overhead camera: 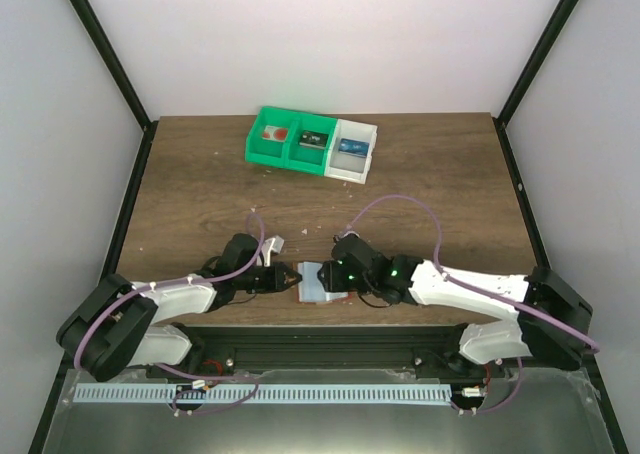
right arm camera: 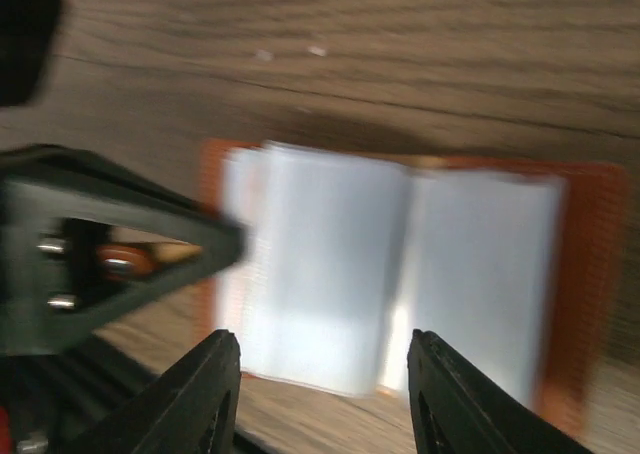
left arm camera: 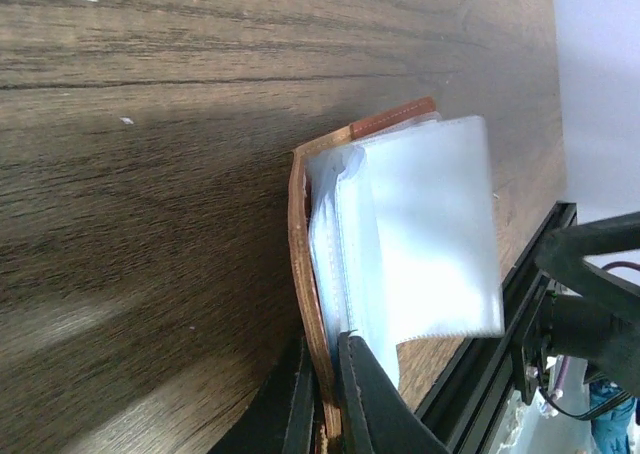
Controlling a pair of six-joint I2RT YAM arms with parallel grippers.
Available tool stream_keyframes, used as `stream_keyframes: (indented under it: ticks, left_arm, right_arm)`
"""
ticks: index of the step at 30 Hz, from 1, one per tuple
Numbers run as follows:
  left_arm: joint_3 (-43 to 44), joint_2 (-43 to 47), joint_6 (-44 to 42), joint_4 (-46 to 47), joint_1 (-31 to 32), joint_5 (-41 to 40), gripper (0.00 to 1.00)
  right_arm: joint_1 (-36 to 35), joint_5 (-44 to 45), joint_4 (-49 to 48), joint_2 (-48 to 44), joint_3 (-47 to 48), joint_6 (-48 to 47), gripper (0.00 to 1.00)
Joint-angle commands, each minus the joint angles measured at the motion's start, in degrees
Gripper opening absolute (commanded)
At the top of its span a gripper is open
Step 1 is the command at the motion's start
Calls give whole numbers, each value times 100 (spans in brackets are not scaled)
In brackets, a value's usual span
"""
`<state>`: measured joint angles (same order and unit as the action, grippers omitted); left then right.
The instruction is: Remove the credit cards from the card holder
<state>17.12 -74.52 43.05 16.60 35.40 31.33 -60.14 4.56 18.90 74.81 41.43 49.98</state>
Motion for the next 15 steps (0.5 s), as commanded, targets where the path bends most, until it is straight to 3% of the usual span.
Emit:
stream_keyframes:
  ticks: [1,4,8,10,15]
  left_arm:
    - [-43,57,7,186,10,116,1]
    - [-74,30,74,256,8,147,0]
    - [-89,-3,65,252,11,117,2]
    - [-74,-1,63,195,6,51,9]
    - [-8,255,143,-215,3,-297,37]
  right_arm:
    - [-33,-607,-987,88,91,-108,51]
    - [-86,-466,-764,585,396,-127,61]
    - [-102,-578,-749,1001,502,-131,64]
    - [-111,-544,-653,1187,554,-110,63]
    - [-112,-542,-826,1401,445,-117,64]
